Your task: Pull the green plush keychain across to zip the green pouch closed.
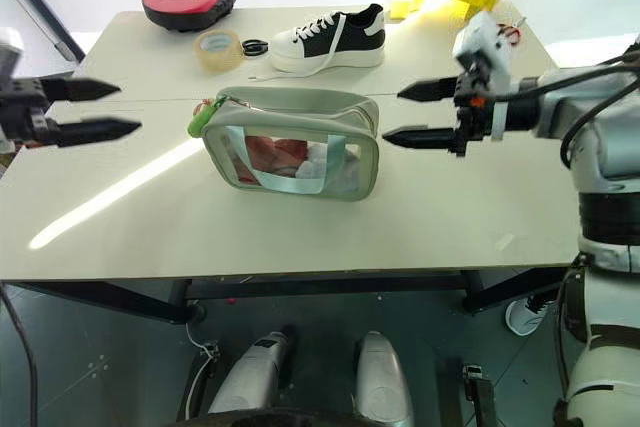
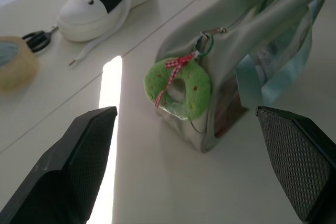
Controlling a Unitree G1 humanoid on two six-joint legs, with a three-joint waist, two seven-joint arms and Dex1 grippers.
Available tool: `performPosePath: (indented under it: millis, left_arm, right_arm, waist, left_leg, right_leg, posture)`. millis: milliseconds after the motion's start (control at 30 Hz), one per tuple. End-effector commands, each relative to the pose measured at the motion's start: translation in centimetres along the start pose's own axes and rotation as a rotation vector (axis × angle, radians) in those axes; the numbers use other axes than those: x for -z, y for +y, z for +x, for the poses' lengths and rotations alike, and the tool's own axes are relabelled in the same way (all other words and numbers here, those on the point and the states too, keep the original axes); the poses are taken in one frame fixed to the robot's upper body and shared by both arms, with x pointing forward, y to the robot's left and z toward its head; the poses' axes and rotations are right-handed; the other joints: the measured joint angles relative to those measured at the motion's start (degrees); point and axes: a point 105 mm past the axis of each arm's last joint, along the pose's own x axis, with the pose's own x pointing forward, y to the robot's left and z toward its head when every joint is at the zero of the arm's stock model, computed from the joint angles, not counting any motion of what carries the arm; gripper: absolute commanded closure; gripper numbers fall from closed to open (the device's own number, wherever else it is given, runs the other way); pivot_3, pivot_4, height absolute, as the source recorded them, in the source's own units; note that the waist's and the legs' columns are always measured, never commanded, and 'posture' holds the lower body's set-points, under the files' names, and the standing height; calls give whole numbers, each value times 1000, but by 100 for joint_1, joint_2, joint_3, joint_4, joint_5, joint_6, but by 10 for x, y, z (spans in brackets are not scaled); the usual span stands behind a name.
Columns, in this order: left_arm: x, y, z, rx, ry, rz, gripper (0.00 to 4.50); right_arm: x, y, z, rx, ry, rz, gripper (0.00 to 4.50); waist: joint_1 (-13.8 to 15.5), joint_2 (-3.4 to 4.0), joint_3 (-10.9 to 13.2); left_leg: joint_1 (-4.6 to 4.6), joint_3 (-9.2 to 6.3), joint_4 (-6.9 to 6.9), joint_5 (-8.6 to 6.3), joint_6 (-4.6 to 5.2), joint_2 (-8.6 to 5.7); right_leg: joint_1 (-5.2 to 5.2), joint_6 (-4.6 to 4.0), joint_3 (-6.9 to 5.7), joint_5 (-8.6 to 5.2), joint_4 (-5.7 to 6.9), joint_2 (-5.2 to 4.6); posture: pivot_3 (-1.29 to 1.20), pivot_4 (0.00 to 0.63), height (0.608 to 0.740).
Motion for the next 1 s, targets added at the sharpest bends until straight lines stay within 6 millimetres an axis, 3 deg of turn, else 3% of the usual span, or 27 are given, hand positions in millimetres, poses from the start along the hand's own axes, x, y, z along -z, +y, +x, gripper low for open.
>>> performPosePath:
  millis: [33, 467, 667, 867, 933, 1000]
  left_arm:
    - [-17, 7, -7, -62, -40, 76, 14]
    - [-12, 13, -4, -82, -61, 35, 14]
    - [-9, 14, 0, -86, -63, 47, 14]
    - [-3, 5, 15, -45, -51, 50, 14]
    - [-3, 4, 16, -41, -49, 51, 0]
    - [-3, 4, 17, -39, -49, 49, 0]
  right_arm:
    - [-14, 3, -3, 12, -25, -72, 0]
    - [-18, 8, 0, 16, -22, -144, 0]
    - [-15, 24, 16, -32, 4, -210, 0]
    - [-9, 20, 43, 0, -16, -238, 0]
    - [-4, 18, 48, 3, -7, -239, 541]
    - [2, 18, 50, -5, 10, -244, 1393]
  waist:
    - [1, 0, 0]
    - [-2, 0, 0]
    - [-4, 0, 0]
    - [-2, -3, -2]
    - [-3, -3, -2]
    - [-2, -3, -2]
  left_leg:
    - [-12, 0, 5, 1, 0, 2]
    - [-20, 18, 6, 2, 1, 6]
    - [-19, 21, 7, 2, 1, 7]
    - [-15, 25, 16, 3, 0, 8]
    - [-15, 24, 17, 3, 0, 8]
    - [-15, 25, 17, 3, 0, 7]
  right_leg:
    - [-13, -6, 3, 5, 0, 6]
    - [-30, -4, 23, 10, 9, 22]
    - [-32, -3, 27, 10, 12, 23]
    - [-33, -4, 33, 15, 23, 26]
    - [-32, -4, 34, 16, 23, 26]
    - [-32, -3, 35, 16, 23, 27]
  posture:
    - [0, 150, 740]
    - [0, 150, 740]
    - [0, 150, 740]
    - [0, 150, 740]
    - [0, 150, 740]
    - [0, 150, 740]
